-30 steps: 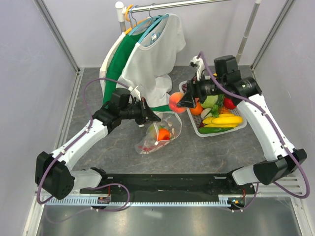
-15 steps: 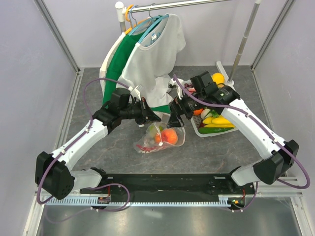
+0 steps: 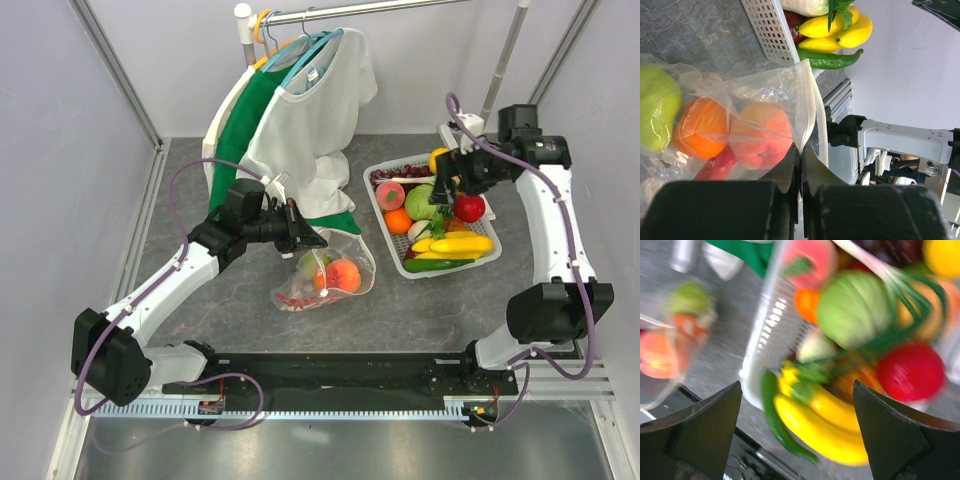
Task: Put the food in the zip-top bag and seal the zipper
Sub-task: Place the fake fruit in the zipper food storage bag, then pick up the fake fruit from the bin.
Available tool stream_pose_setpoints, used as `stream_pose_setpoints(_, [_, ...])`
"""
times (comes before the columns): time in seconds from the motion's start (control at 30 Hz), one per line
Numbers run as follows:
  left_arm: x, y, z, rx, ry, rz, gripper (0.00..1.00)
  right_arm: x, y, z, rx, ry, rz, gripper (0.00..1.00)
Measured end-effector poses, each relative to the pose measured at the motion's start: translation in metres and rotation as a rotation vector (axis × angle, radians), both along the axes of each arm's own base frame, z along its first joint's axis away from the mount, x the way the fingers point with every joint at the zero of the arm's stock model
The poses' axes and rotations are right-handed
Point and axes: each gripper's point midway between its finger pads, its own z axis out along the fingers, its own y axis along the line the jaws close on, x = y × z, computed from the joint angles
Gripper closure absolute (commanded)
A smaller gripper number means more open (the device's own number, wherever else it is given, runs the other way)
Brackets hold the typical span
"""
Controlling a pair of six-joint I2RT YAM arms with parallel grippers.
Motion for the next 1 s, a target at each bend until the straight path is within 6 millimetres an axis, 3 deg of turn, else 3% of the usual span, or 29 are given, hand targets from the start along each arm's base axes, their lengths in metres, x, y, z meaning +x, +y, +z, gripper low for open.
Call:
stream_pose_setpoints(0.2, [0.0, 0.0, 0.0, 0.0, 0.0, 0.0, 0.98, 0.001, -0.092, -0.038, -0.142, 0.104, -0.134, 0.02])
stream_pose_setpoints(0.33, [0.0, 0.0, 0.0, 0.0, 0.0, 0.0, 0.98, 0.005, -0.126, -0.065, -0.216, 0.18, -0.178, 0.02])
stream_pose_setpoints(0.77, [0.0, 0.0, 0.0, 0.0, 0.0, 0.0, 0.98, 0.036, -0.129, -0.107, -0.266, 0.206, -0.192, 0.02])
stream_pose_setpoints(1.0, [0.0, 0.0, 0.0, 0.0, 0.0, 0.0, 0.98, 0.044, -0.124, -0.123, -0.275, 0.206, -0.184, 0.1])
